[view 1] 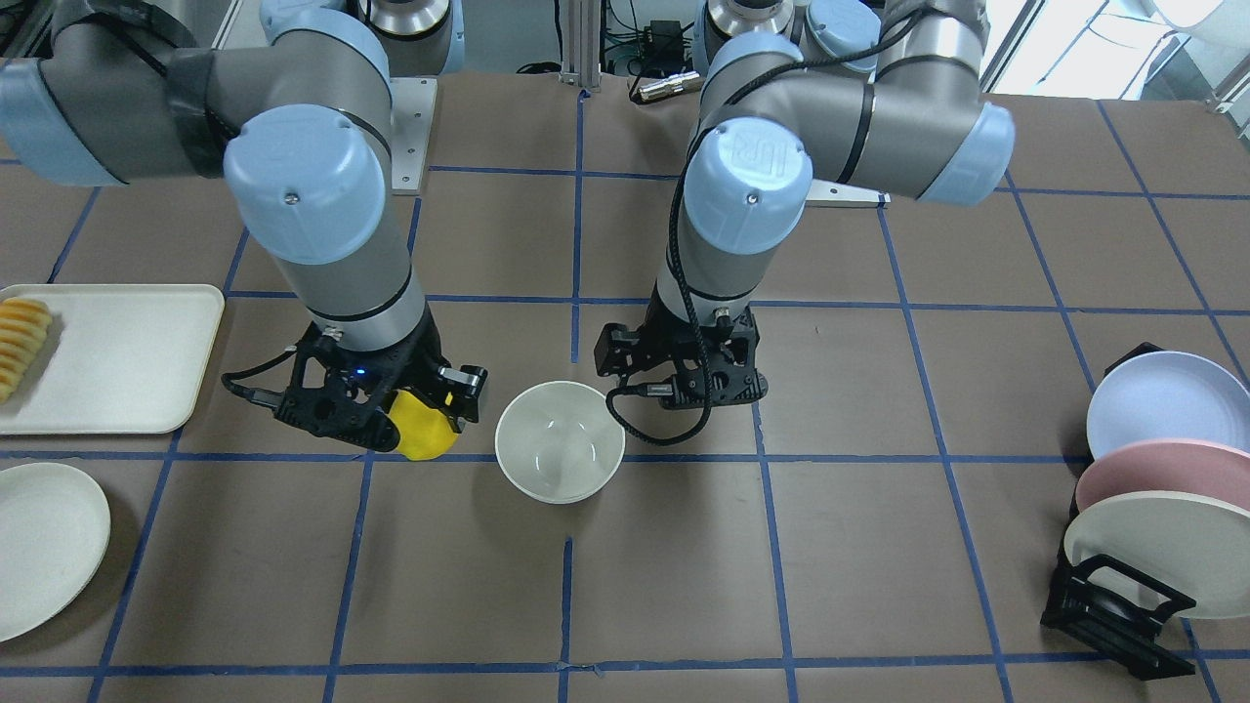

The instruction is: Place bowl and put lemon in it

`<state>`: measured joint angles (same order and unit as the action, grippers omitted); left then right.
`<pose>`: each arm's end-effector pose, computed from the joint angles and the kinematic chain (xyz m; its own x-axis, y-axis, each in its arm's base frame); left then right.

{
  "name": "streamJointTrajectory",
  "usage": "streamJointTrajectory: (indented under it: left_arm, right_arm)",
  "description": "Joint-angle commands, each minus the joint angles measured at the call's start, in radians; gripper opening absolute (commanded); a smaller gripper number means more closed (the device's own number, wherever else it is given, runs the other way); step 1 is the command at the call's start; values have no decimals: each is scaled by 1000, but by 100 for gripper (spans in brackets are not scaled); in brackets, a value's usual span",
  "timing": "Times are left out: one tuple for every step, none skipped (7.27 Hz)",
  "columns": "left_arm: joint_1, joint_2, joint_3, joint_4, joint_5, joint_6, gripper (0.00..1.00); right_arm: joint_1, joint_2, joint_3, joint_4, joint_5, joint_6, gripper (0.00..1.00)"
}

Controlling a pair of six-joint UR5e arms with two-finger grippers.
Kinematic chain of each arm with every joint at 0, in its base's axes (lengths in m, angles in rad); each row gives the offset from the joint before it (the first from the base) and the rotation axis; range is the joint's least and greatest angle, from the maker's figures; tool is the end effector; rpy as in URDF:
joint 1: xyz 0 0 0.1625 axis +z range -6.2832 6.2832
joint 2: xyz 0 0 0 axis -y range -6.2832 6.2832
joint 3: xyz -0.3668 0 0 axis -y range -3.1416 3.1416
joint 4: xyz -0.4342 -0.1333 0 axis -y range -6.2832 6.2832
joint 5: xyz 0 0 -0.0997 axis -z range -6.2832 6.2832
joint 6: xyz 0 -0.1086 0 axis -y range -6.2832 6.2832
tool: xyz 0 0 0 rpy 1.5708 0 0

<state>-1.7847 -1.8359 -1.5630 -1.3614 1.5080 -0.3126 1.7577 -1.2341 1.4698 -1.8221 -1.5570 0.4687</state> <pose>-0.2665 -0.5668 0.2930 -0.9938 -0.1014 0.0449 -0.0984 0.9930 0.0648 0.2523 -0.6085 0.3003 -0.9604 0.2779 -0.0194 0.2780 0.9605 -0.0077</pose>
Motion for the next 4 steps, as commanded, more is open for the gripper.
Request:
streamJointTrajectory:
  left_arm:
    - [54, 146, 61, -218, 66, 225, 99]
    - [106, 203, 60, -240, 66, 268, 100]
    - [126, 246, 40, -249, 67, 270, 100]
    - [125, 283, 22, -269, 67, 271, 100]
  right_arm:
    - [60, 37, 6, -36, 0, 51, 0]
    - [89, 57, 6, -48, 0, 53, 0]
    - [110, 74, 6, -75, 0, 54, 0]
    - [121, 91, 6, -92, 0, 54, 0]
